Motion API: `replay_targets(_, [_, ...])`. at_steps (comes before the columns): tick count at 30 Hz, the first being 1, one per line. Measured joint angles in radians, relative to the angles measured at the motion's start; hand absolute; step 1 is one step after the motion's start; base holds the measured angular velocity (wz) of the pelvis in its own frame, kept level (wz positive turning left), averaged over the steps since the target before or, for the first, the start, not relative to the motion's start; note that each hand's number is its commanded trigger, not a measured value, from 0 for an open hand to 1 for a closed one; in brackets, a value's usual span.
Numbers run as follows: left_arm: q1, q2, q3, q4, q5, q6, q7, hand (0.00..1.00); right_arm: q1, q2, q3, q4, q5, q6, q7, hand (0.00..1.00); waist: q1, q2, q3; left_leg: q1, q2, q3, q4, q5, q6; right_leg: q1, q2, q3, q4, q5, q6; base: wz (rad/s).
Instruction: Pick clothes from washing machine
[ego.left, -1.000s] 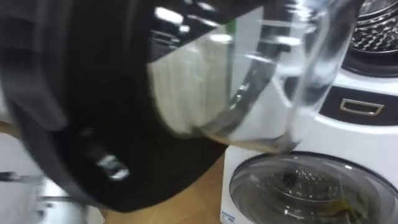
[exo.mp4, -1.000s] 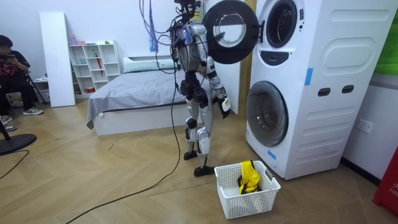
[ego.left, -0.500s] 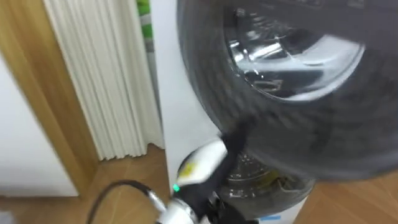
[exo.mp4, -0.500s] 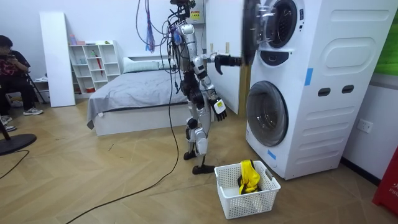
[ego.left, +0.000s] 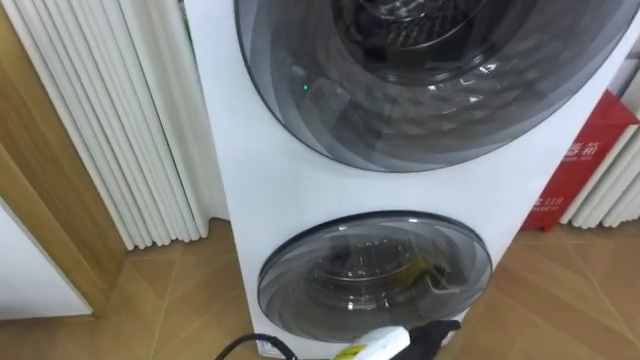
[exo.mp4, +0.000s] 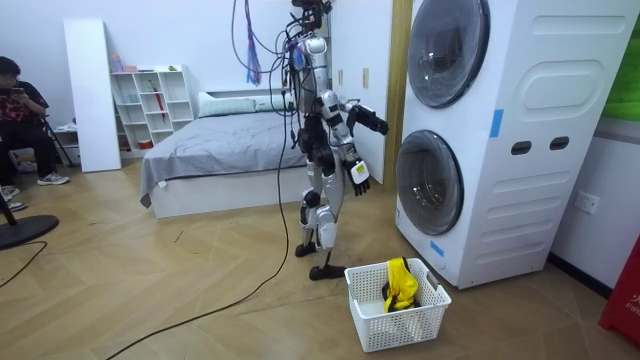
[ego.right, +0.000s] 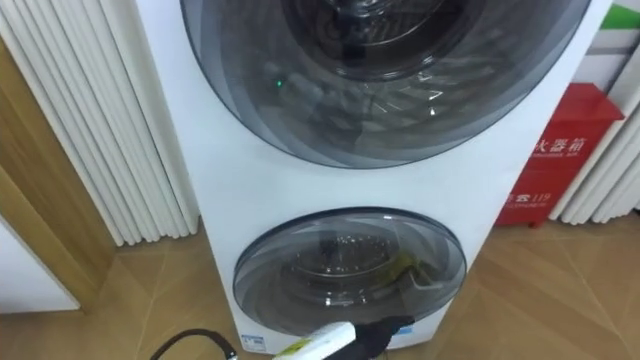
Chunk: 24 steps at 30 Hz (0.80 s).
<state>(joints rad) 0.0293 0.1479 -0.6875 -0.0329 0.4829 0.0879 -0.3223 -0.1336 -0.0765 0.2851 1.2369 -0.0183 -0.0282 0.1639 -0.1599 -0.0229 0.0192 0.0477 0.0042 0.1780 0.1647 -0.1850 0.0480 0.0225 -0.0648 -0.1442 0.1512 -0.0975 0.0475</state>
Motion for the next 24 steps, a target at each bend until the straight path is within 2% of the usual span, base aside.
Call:
replay_targets(5, [-0.004, 0.0, 0.046, 0.122, -0.038, -0.007, 0.007, 0.0, 0.01, -0.001, -0.001, -0.006, 0.014, 0.002, -0.01, 0.0, 0.006, 0.003, 0.0032, 0.01, 0.002, 0.001, -0.006, -0.003, -0.005, 0.003, 0.006, 0.003, 0.0, -0.003, 0.0, -0.03])
replay_targets(7, [0.013, 0.0, 0.086, 0.18, -0.039, -0.01, 0.014, 0.0, 0.033, -0.003, -0.005, -0.025, 0.018, 0.006, -0.01, 0.0, 0.029, 0.003, 0.0033, 0.019, 0.004, 0.008, -0.02, -0.006, -0.008, 0.003, 0.008, 0.005, -0.001, -0.009, -0.003, -0.13])
replay_targets(9, [0.038, 0.009, 0.129, 0.242, -0.04, -0.037, 0.043, 0.0, 0.047, -0.006, -0.008, -0.028, 0.036, 0.008, -0.009, 0.0, 0.045, 0.004, 0.0032, 0.024, 0.005, 0.009, -0.02, -0.009, -0.012, 0.004, 0.014, 0.004, 0.0, -0.009, -0.004, -0.11])
replay_targets(11, [0.052, 0.003, 0.19, 0.367, -0.061, -0.069, 0.08, 0.0, 0.065, -0.008, -0.05, -0.028, 0.042, 0.009, -0.011, 0.0, 0.065, 0.004, 0.0031, 0.034, 0.008, 0.009, -0.022, -0.011, -0.015, 0.015, 0.017, 0.004, 0.0, -0.013, -0.01, -0.02])
replay_targets(13, [0.09, -0.008, 0.317, 0.538, -0.083, -0.084, 0.149, 0.0, 0.092, -0.013, -0.096, -0.029, 0.078, 0.007, -0.027, 0.0, 0.09, 0.006, 0.0027, 0.046, 0.014, 0.01, -0.021, -0.015, -0.022, 0.028, 0.023, 0.003, 0.0, -0.017, -0.014, -0.02])
replay_targets(14, [0.105, -0.008, 0.358, 0.578, -0.108, -0.093, 0.17, 0.0, 0.1, -0.013, -0.11, -0.028, 0.09, 0.006, -0.032, 0.0, 0.095, 0.006, 0.0022, 0.051, 0.017, 0.011, -0.021, -0.017, -0.024, 0.03, 0.026, 0.004, 0.0, -0.017, -0.015, -0.07])
replay_targets(16, [0.136, -0.011, 0.54, 0.789, -0.218, -0.134, 0.258, 0.0, 0.136, -0.014, -0.186, -0.026, 0.111, 0.006, -0.045, 0.0, 0.126, 0.009, -0.0049, 0.057, 0.024, 0.011, -0.02, -0.022, -0.032, 0.039, 0.035, 0.001, -0.001, -0.023, -0.024, -0.07])
replay_targets(17, [0.146, -0.009, 0.594, 0.83, -0.233, -0.138, 0.282, 0.0, 0.149, -0.015, -0.21, -0.031, 0.114, 0.005, -0.048, 0.0, 0.133, 0.01, -0.0047, 0.062, 0.026, 0.011, -0.02, -0.024, -0.035, 0.043, 0.037, 0.0, -0.002, -0.024, -0.026, 0.0])
replay_targets(19, [0.185, 0.016, 0.722, 0.974, -0.262, -0.141, 0.383, 0.0, 0.188, -0.024, -0.242, -0.034, 0.128, 0.006, -0.069, 0.0, 0.146, 0.017, -0.0161, 0.071, 0.037, 0.011, -0.02, -0.03, -0.044, 0.05, 0.048, -0.011, -0.002, -0.025, -0.027, 0.0])
replay_targets(21, [0.21, 0.036, 0.773, 1.06, -0.253, -0.14, 0.445, 0.0, 0.194, -0.025, -0.252, -0.029, 0.133, 0.006, -0.077, 0.0, 0.15, 0.018, -0.0139, 0.085, 0.038, 0.011, -0.02, -0.031, -0.047, 0.06, 0.049, -0.01, -0.002, -0.031, -0.036, 0.0])
replay_targets(24, [0.243, 0.021, 0.81, 1.161, -0.233, -0.125, 0.507, 0.0, 0.202, -0.025, -0.273, -0.007, 0.149, 0.005, -0.085, 0.0, 0.167, 0.019, -0.0121, 0.107, 0.037, 0.012, -0.022, -0.038, -0.05, 0.077, 0.049, -0.003, -0.002, -0.043, -0.037, -0.04])
